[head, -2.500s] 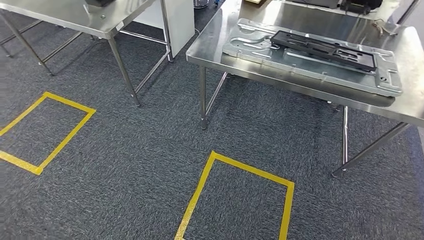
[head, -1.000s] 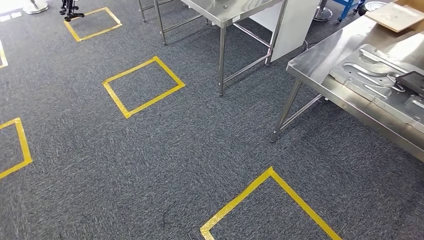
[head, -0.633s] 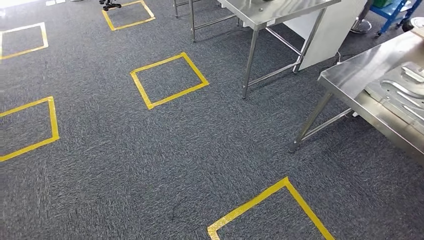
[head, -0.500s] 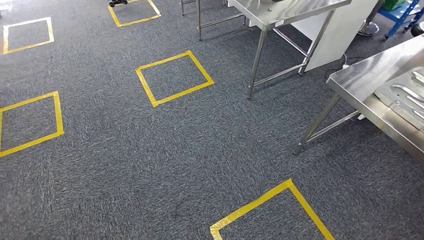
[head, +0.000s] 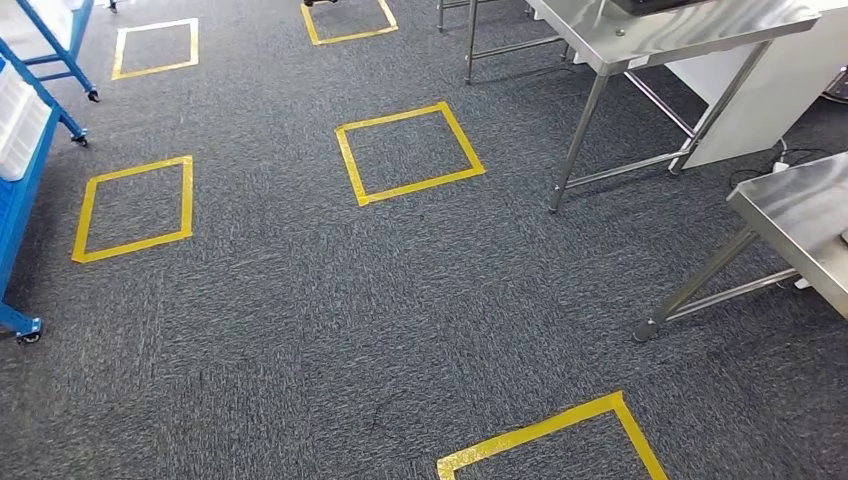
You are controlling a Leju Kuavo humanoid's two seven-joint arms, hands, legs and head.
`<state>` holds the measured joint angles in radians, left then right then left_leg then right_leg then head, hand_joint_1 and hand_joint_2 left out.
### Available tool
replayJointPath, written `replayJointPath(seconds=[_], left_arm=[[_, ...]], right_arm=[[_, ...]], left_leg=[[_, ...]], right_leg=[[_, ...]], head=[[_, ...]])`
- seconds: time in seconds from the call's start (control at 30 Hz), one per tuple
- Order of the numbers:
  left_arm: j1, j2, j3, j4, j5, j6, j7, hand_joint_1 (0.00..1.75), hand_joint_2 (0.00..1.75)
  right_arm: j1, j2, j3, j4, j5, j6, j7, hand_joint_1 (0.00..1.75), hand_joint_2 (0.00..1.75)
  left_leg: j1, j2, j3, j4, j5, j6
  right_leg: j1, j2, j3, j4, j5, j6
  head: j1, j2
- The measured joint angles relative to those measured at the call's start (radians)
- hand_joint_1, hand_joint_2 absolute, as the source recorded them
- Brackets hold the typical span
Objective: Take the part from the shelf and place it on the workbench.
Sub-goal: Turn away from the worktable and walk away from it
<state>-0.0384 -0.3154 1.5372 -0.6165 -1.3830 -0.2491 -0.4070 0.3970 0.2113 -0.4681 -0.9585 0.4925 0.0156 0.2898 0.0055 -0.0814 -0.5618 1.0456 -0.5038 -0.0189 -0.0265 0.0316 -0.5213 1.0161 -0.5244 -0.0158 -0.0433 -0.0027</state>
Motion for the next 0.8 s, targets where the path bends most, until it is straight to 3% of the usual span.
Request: replayJointPath(seconds=[0.07,0.13,0.17,0.2,0.23,0.3,0.37,0.43,0.47,0.53,0.6,0.63,0.67,0.7,0.73,0.8], left_arm=[[-0.003,0.0,0.0,0.0,0.0,-0.001,0.0,0.0,0.0],[-0.005,-0.002,0.0,0.0,-0.001,-0.003,0.0,0.0,0.0],[-0.004,-0.002,0.0,0.0,-0.001,-0.004,0.0,0.0,0.0],[-0.002,-0.002,0.0,0.0,-0.001,-0.006,0.001,0.0,0.0],[0.0,-0.002,0.001,-0.001,-0.002,-0.007,0.001,0.0,0.0],[-0.001,-0.002,0.001,-0.002,-0.003,-0.01,0.002,0.0,0.0],[-0.003,-0.002,0.001,-0.003,-0.003,-0.012,0.001,0.0,0.0],[-0.001,-0.002,0.001,-0.004,-0.003,-0.013,0.001,0.0,0.0],[0.002,-0.003,0.002,-0.005,-0.004,-0.013,0.002,0.0,0.0],[0.003,-0.003,0.003,-0.006,-0.006,-0.015,0.003,0.0,0.0],[0.002,-0.004,0.003,-0.007,-0.006,-0.015,0.003,0.0,0.0],[0.002,-0.004,0.003,-0.007,-0.006,-0.016,0.003,0.0,0.0],[0.002,-0.004,0.004,-0.007,-0.006,-0.016,0.003,0.0,0.0],[0.003,-0.004,0.004,-0.007,-0.006,-0.016,0.003,0.0,0.0],[0.003,-0.004,0.004,-0.007,-0.006,-0.017,0.003,0.0,0.0],[0.003,-0.004,0.004,-0.007,-0.006,-0.016,0.003,0.0,0.0]], right_arm=[[0.004,-0.002,0.0,0.0,-0.002,0.0,0.001,0.0,0.0],[0.007,-0.003,0.001,0.0,-0.007,0.0,0.003,0.0,0.0],[0.008,-0.004,0.002,0.0,-0.009,-0.001,0.005,0.0,0.0],[0.008,-0.004,0.003,0.0,-0.011,-0.001,0.006,0.0,0.0],[0.008,-0.004,0.005,0.0,-0.012,-0.001,0.006,0.0,0.0],[0.008,-0.004,0.007,0.0,-0.013,-0.001,0.006,0.0,0.0],[0.008,-0.004,0.009,-0.001,-0.014,-0.001,0.007,0.0,0.0],[0.006,-0.004,0.011,-0.005,-0.015,-0.002,0.01,0.0,0.0],[0.006,-0.004,0.013,-0.007,-0.016,-0.002,0.013,0.0,0.0],[0.008,-0.004,0.017,-0.011,-0.018,-0.004,0.017,0.0,0.0],[0.011,-0.003,0.019,-0.01,-0.02,-0.007,0.021,0.0,0.0],[0.012,-0.003,0.019,-0.01,-0.021,-0.008,0.022,0.0,0.0],[0.013,-0.003,0.02,-0.009,-0.021,-0.009,0.024,0.0,0.0],[0.014,-0.002,0.02,-0.009,-0.022,-0.01,0.024,0.0,0.0],[0.014,-0.002,0.02,-0.009,-0.022,-0.012,0.025,0.0,0.0],[0.013,-0.002,0.022,-0.007,-0.023,-0.017,0.025,0.0,0.0]], left_leg=[[0.0,0.055,-0.049,0.105,-0.059,-0.006],[0.003,0.069,-0.108,0.226,-0.109,-0.012],[0.004,0.072,-0.12,0.249,-0.109,-0.013],[0.005,0.075,-0.11,0.233,-0.091,-0.012],[0.004,0.083,-0.081,0.178,-0.058,-0.01],[-0.002,0.128,-0.009,0.041,-0.004,0.001],[-0.011,0.155,0.019,-0.021,0.01,0.013],[-0.012,0.133,0.017,-0.026,0.013,0.023],[-0.01,0.122,0.02,-0.032,0.017,0.028],[-0.004,0.102,0.025,-0.044,0.027,0.041],[-0.005,0.081,0.022,-0.046,0.031,0.048],[-0.006,0.068,0.021,-0.045,0.032,0.05],[-0.006,0.054,0.02,-0.044,0.032,0.05],[-0.006,0.039,0.021,-0.042,0.031,0.049],[-0.006,0.024,0.022,-0.04,0.03,0.048],[-0.006,-0.004,0.02,-0.031,0.026,0.04]], right_leg=[[0.003,-0.028,0.002,-0.004,0.0,-0.011],[0.008,-0.06,0.002,-0.003,-0.003,-0.015],[0.01,-0.075,0.003,-0.003,-0.005,-0.016],[0.011,-0.088,0.006,-0.003,-0.008,-0.016],[0.012,-0.101,0.009,-0.003,-0.011,-0.014],[0.015,-0.125,0.019,-0.002,-0.018,-0.008],[0.019,-0.145,0.024,-0.001,-0.023,0.001],[0.02,-0.161,0.031,-0.005,-0.026,0.011],[0.019,-0.152,0.033,-0.002,-0.031,0.015],[0.016,-0.099,0.014,0.048,-0.069,0.022],[0.011,-0.047,-0.047,0.171,-0.134,0.023],[0.011,-0.039,-0.08,0.232,-0.155,0.024],[0.01,-0.036,-0.103,0.268,-0.157,0.025],[0.009,-0.034,-0.109,0.267,-0.138,0.025],[0.007,-0.03,-0.095,0.227,-0.101,0.026],[0.0,0.016,-0.044,0.097,-0.028,0.025]], head=[[0.0,0.0],[0.0,0.0],[0.0,0.0],[0.0,0.0],[0.0,0.0],[0.0,0.0],[0.0,0.0],[0.0,0.0],[0.0,0.0],[0.0,0.0],[0.0,0.0],[0.0,0.0],[0.0,0.0],[0.0,0.0],[0.0,0.0],[0.0,0.0]])
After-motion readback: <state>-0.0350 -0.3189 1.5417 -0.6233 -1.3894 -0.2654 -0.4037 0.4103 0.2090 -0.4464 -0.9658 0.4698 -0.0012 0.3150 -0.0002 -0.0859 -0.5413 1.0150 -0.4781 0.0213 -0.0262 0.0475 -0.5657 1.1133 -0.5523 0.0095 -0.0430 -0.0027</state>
